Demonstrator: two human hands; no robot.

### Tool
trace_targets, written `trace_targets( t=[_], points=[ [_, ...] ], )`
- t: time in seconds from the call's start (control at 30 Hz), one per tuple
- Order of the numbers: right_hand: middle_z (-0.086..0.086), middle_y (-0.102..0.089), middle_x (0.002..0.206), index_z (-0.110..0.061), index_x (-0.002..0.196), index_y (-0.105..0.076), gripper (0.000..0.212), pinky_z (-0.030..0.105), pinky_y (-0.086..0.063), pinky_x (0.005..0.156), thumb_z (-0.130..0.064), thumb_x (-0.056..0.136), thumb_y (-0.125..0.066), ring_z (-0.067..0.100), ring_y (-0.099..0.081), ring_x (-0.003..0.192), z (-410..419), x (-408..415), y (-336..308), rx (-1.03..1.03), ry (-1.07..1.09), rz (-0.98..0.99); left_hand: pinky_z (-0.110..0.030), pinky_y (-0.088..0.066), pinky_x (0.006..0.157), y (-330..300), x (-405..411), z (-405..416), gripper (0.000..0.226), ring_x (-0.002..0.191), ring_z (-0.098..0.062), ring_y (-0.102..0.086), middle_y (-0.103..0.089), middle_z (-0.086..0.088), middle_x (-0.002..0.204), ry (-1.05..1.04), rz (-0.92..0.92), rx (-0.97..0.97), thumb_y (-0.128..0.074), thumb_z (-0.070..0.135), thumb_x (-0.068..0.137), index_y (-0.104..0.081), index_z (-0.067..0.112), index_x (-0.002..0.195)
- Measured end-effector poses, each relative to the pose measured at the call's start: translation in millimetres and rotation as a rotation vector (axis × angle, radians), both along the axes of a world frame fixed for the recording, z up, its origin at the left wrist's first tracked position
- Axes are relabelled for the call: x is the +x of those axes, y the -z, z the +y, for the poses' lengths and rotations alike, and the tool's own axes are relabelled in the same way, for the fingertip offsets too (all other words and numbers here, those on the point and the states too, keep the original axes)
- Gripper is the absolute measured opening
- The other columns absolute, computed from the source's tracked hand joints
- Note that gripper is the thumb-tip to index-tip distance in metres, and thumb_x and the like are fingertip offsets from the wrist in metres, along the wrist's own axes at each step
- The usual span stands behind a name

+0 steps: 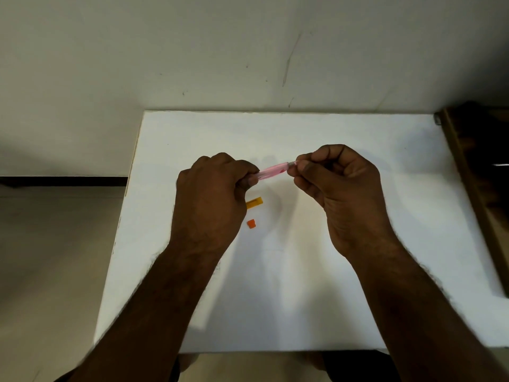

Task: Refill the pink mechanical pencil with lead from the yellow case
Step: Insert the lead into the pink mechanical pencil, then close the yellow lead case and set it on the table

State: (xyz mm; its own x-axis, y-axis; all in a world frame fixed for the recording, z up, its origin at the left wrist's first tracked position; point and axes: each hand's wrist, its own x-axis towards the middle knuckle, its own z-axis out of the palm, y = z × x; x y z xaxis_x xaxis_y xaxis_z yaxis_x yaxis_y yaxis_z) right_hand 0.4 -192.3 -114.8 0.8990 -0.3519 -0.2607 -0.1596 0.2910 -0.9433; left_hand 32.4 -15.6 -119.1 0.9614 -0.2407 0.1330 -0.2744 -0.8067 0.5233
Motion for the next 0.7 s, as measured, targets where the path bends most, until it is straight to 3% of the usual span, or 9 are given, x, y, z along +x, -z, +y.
trace_targets(
  t=[0.57, 0.6, 0.67, 0.7],
  points=[
    [0.009, -0.079, 0.094, -0.016, 0.080, -0.064, 0.021, 0.031, -0.059, 0.072, 0.001, 0.089, -0.073, 0.024, -0.077, 0.077, 1, -1, 0, -0.080, -0.023, 0.036, -0.045, -0.051, 0.076, 6, -2, -1, 0.018, 0.085, -0.028, -0.062, -0.071, -0.004, 0.091, 0.007, 0.013, -0.048, -0.059, 0.020, 0.095, -0.076, 0.020, 0.103],
    [0.009, -0.079, 0.095, -0.016, 0.085, -0.065, 0.017, 0.031, -0.059, 0.073, -0.001, 0.089, -0.073, 0.024, -0.077, 0.078, 1, -1, 0, -0.039, -0.016, 0.040, -0.041, -0.054, 0.075, 6, -3, -3, 0.018, 0.083, -0.024, -0.063, -0.072, -0.003, 0.091, -0.013, 0.041, -0.115, -0.060, 0.020, 0.095, -0.076, 0.020, 0.103],
    [0.007, -0.080, 0.096, -0.015, 0.097, -0.067, 0.013, 0.030, -0.060, 0.074, -0.007, 0.090, -0.074, 0.026, -0.079, 0.084, 2, -1, 0, 0.029, -0.020, 0.064, -0.013, -0.052, 0.062, 4, -6, -8, 0.017, 0.077, -0.009, -0.066, -0.072, 0.002, 0.095, -0.062, 0.155, -0.272, -0.060, 0.022, 0.096, -0.076, 0.022, 0.104],
    [0.007, -0.081, 0.098, -0.015, 0.103, -0.068, 0.016, 0.030, -0.061, 0.075, -0.010, 0.090, -0.075, 0.026, -0.079, 0.086, 2, -1, 0, 0.035, -0.043, 0.082, -0.007, -0.050, 0.058, 3, -7, -10, 0.017, 0.078, -0.002, -0.067, -0.072, 0.004, 0.096, -0.078, 0.222, -0.340, -0.061, 0.023, 0.096, -0.076, 0.022, 0.104]
  ],
)
